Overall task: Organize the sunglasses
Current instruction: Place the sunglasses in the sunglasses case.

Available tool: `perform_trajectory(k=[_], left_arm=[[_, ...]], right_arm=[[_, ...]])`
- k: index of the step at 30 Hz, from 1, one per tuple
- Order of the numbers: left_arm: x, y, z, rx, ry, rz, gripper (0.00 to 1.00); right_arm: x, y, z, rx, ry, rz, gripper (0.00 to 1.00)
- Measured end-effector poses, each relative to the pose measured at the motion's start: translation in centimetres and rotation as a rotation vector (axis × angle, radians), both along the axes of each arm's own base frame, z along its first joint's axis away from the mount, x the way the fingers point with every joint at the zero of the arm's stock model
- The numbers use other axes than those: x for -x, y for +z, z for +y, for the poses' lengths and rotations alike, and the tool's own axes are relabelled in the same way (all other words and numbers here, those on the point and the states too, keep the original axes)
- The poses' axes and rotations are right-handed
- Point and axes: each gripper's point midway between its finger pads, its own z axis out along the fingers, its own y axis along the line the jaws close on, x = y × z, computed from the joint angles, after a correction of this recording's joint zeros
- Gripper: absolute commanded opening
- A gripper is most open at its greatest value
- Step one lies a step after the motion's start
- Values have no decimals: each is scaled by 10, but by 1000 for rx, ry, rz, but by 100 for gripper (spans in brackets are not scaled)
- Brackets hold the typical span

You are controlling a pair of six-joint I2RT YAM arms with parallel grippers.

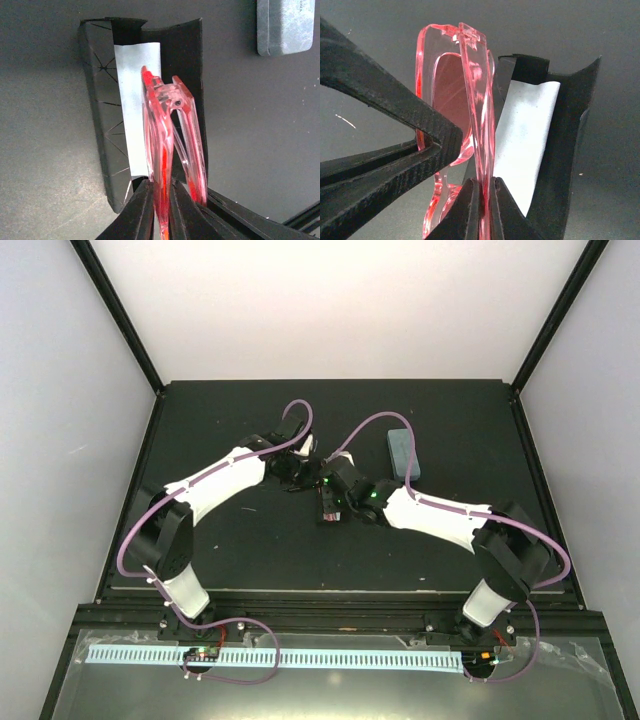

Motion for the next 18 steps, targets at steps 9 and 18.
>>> perform_trajectory(k=[9, 18], left_arm=[[3, 6, -5, 38, -17, 6, 31], [8, 41, 3, 101, -13, -73, 39]], right_arm=[[-1, 6, -1, -20, -11, -4, 1], [-1, 8, 11, -115, 37, 21, 1]])
